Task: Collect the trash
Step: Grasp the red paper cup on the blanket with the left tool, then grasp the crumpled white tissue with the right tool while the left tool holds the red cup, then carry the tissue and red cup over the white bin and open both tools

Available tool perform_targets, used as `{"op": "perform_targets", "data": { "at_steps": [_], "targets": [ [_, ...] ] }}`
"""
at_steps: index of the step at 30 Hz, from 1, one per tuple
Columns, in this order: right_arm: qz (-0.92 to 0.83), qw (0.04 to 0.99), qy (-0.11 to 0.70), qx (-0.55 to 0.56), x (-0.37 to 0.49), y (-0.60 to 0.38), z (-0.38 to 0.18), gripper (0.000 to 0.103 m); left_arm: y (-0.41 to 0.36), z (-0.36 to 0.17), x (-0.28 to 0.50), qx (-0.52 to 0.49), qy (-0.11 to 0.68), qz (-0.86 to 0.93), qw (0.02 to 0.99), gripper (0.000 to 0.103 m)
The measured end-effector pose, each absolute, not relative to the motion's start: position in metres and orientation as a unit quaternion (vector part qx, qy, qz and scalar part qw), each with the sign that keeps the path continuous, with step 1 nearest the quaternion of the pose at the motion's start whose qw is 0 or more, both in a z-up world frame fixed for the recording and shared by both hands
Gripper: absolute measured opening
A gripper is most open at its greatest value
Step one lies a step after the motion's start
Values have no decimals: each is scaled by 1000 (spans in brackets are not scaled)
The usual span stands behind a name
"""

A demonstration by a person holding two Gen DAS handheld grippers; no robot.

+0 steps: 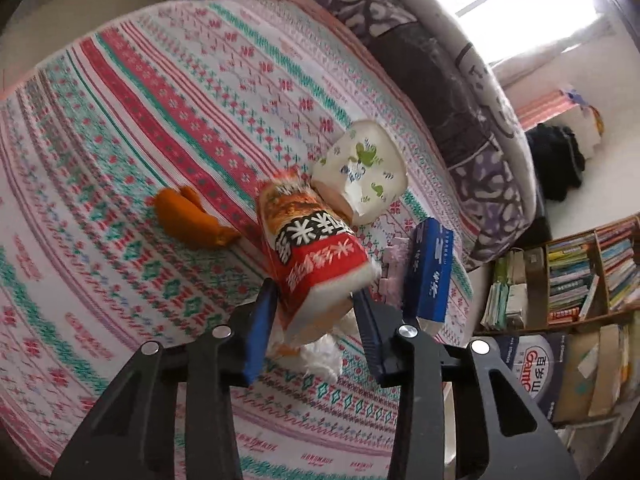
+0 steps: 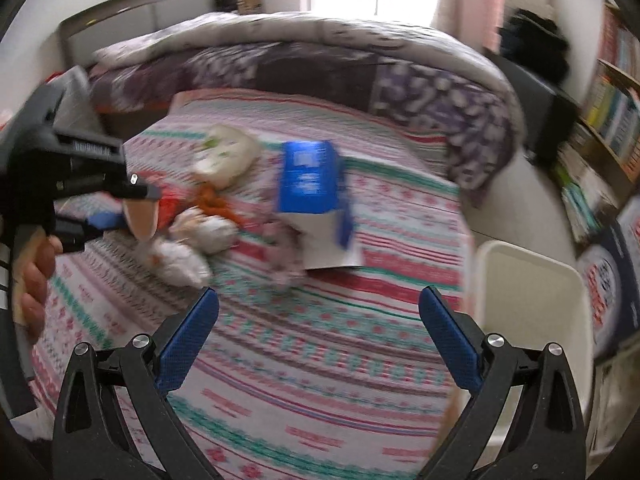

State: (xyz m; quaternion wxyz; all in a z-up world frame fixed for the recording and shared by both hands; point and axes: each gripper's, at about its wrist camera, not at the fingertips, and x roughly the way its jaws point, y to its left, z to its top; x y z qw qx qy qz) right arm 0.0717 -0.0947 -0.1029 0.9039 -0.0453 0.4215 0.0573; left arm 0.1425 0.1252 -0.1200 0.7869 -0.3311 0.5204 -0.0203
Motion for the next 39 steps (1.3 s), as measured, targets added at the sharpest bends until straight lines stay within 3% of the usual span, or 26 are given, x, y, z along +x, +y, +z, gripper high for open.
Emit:
{"op": "perform_targets", "data": {
  "at_steps": [9, 19, 20, 22, 25, 30, 39],
  "targets": [
    [115, 893, 421, -107, 88, -18, -129, 96, 157, -84, 115, -267, 484, -7, 833, 39],
    [131, 877, 461, -44, 117, 10, -157, 95, 194, -74, 100, -253, 470, 6, 845, 39],
    [133, 874, 465, -34, 120, 10, -159, 92, 198, -75, 100, -255, 470, 8, 845, 39],
    [140, 867, 479, -13, 124, 13, -164, 74, 202, -76, 99, -256, 470, 8, 844, 39],
    [142, 870, 472, -12, 121, 17, -163, 57, 203, -76, 99, -252, 471, 11, 845, 39],
    [143, 880, 454, -9, 114, 15, -150, 51, 205, -75, 100, -247, 466, 17, 849, 39],
    [92, 920, 381, 20, 96, -20, -94, 50, 184, -50, 91, -193, 415, 39, 888, 39]
  ]
}}
